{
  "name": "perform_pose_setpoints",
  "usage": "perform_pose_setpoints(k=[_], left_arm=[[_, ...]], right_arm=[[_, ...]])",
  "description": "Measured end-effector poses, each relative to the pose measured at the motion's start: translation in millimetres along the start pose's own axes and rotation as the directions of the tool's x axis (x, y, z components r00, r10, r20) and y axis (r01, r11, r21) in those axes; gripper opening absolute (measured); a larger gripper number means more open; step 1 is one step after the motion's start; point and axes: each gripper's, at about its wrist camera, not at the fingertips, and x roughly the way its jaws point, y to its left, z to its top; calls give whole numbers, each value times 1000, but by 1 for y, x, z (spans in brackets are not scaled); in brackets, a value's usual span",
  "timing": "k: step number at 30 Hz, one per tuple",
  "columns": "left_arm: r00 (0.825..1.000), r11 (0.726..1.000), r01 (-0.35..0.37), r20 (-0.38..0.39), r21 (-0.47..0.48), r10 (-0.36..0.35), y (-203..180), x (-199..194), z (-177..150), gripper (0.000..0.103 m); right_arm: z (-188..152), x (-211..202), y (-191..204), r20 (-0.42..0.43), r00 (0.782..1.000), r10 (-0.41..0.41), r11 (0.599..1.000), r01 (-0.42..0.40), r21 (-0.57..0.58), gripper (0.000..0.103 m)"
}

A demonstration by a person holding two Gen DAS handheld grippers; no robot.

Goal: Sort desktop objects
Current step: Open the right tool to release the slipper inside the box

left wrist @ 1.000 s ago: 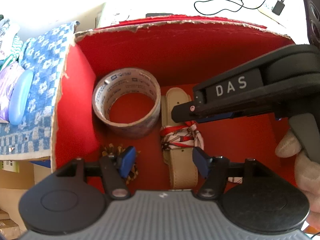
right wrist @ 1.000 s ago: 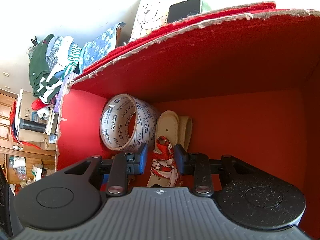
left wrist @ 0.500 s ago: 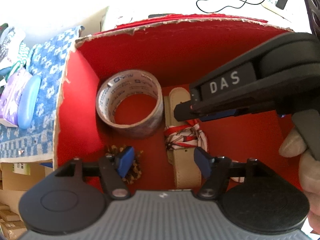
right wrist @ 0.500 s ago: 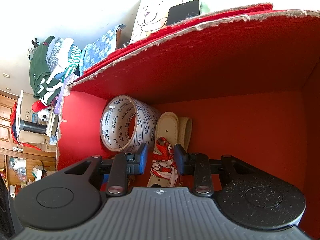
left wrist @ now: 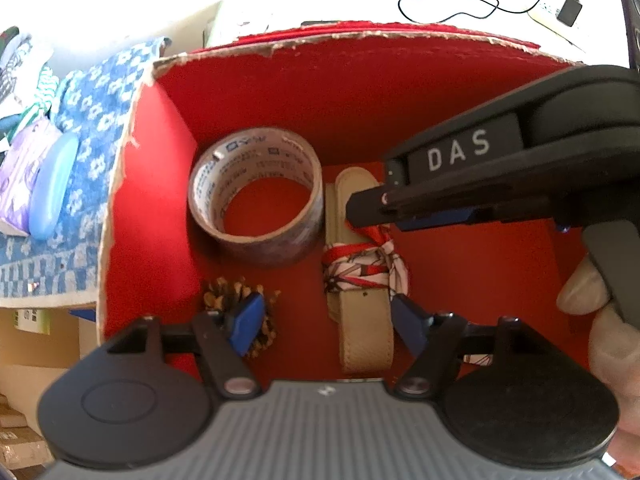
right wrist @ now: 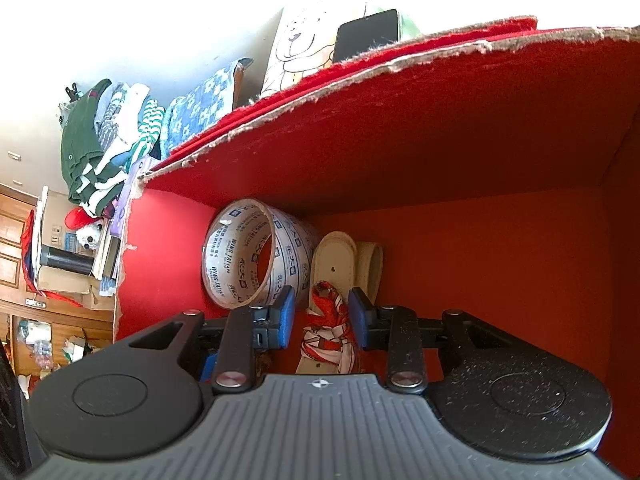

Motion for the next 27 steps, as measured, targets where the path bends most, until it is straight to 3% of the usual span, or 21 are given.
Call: perform_pose_setpoints(k=[14, 27], left_arm=[[1000, 1000, 10, -16, -2, -10, 8, 2, -3, 79], [999, 1000, -25, 34, 18, 24, 8, -8, -7, 86]], right_arm=[[1, 2, 2, 9, 1000, -23, 1000, 23, -9, 34], [1, -3, 3, 45, 998, -34, 999, 34, -11, 34]])
